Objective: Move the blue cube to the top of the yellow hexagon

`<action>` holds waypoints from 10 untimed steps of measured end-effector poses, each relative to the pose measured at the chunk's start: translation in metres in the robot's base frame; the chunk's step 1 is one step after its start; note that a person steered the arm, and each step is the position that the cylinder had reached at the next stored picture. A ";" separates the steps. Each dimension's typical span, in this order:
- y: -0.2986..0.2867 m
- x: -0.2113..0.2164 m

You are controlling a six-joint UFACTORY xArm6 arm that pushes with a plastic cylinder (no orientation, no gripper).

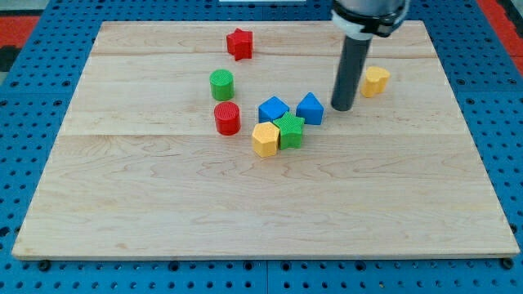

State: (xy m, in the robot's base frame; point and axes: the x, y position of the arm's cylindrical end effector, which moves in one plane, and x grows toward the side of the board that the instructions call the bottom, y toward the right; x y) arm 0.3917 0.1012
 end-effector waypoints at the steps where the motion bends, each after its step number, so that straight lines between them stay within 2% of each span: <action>1: -0.031 0.000; 2: -0.054 -0.001; 3: -0.040 -0.018; 4: -0.005 -0.061; 5: -0.043 -0.085; 6: -0.076 -0.061; 7: -0.070 -0.030; 10: -0.117 0.000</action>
State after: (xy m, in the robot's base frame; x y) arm 0.3921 -0.0156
